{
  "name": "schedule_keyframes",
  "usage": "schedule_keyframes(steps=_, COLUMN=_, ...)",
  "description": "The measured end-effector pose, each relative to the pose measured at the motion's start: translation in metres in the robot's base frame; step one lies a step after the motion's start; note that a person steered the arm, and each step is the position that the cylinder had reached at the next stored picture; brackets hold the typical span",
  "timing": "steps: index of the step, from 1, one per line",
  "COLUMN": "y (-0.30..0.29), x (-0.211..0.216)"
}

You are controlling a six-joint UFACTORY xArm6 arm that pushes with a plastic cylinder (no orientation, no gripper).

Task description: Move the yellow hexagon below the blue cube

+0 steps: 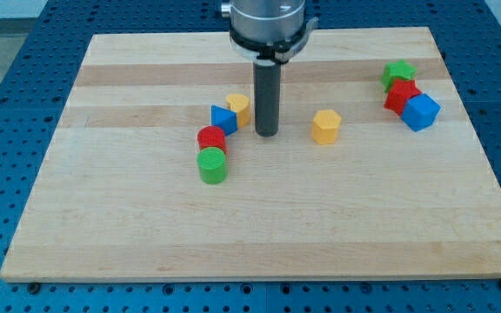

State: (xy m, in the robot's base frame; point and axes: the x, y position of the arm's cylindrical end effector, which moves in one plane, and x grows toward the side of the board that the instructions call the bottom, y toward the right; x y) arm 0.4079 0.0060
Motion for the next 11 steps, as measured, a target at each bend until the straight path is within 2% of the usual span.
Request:
schedule_keyframes(steps=1, y=0.013, x=-0.005)
schedule_keyframes(steps=5, y=0.125, x=0.028)
schedule_keyframes(steps=11, y=0.180, x=0.050)
